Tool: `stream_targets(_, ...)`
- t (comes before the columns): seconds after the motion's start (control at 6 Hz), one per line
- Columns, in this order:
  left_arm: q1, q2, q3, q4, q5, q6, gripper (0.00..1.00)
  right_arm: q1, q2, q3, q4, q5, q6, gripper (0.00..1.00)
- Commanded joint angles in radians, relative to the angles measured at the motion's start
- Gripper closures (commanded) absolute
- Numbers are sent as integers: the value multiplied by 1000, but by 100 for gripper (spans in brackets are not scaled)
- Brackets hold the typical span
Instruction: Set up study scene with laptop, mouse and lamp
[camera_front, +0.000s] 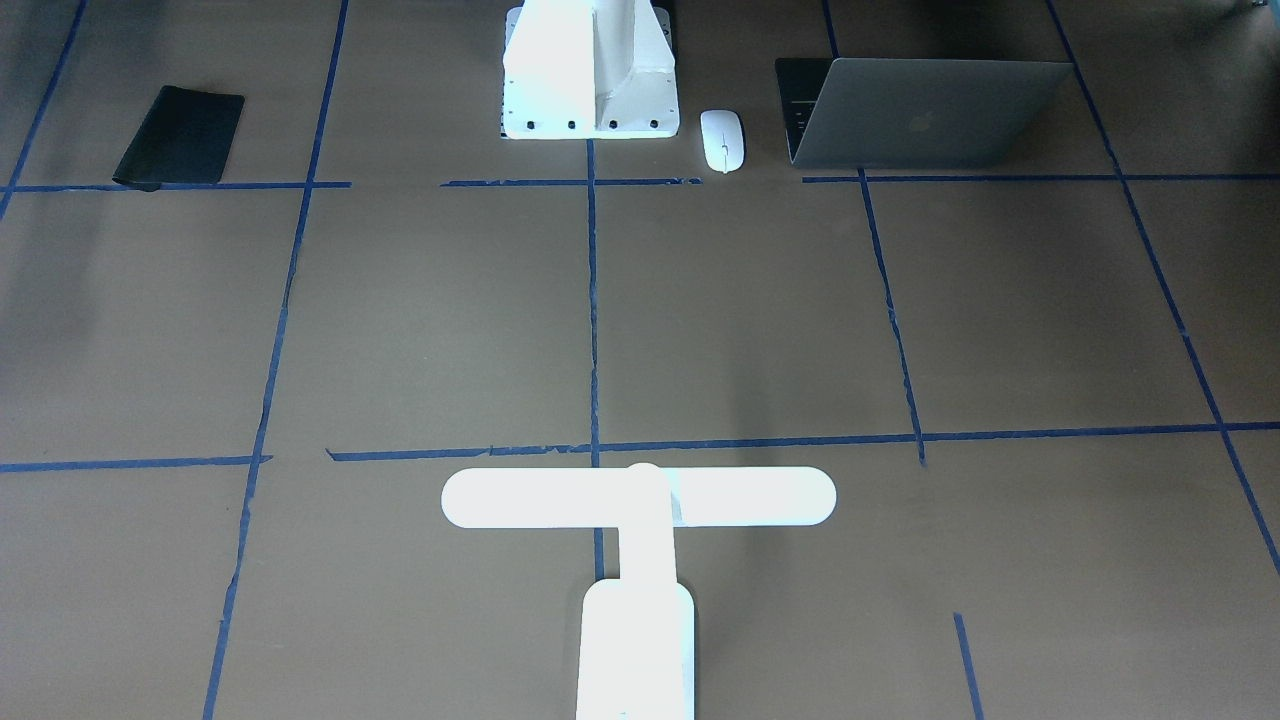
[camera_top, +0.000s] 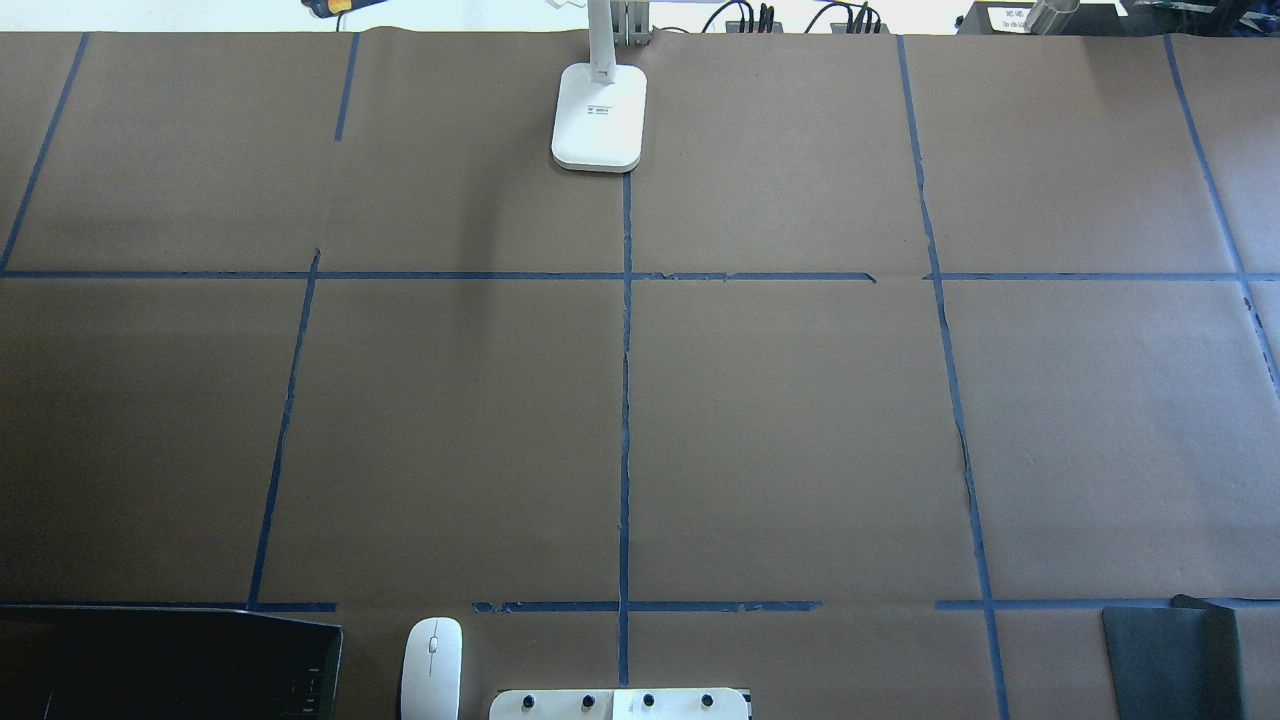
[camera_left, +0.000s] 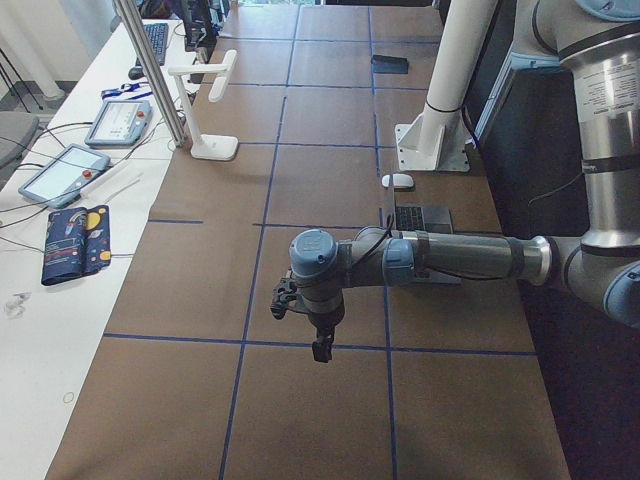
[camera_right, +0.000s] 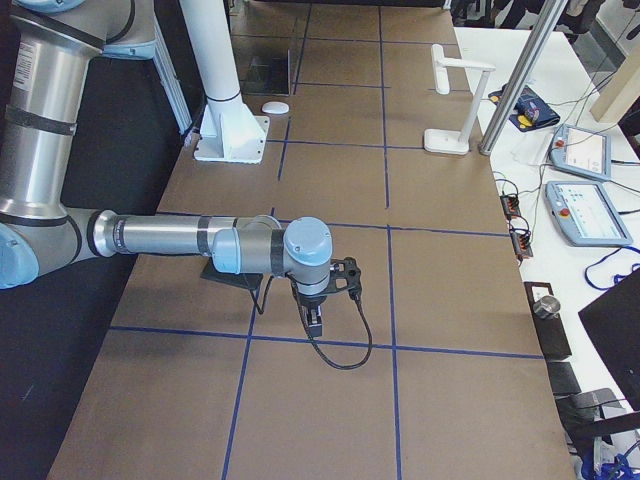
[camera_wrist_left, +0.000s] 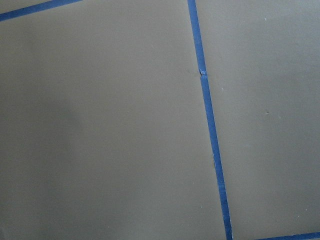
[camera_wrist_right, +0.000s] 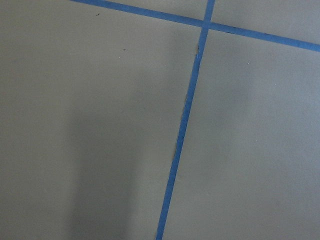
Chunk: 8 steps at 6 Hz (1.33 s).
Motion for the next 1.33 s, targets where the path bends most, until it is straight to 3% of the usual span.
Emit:
stream_targets(0.0,2,0,-2,2,0,0,0,0,0,0,0,0,0,0)
stream_targets(0.33,6,-6,-8,-8,0,-2,0,0,0,4,0,14,0,0)
stream_targets(0.67,20,-86,-8,-64,0,-8,0,0,0,5,2,20,2,0)
stream_targets(0.83,21,-154,0,-152,3,-11,0,0,0,5,2,20,2,0)
stream_targets(1.17,29,-152,2,-192,-2,5,0,0,0,5,2,20,0,0)
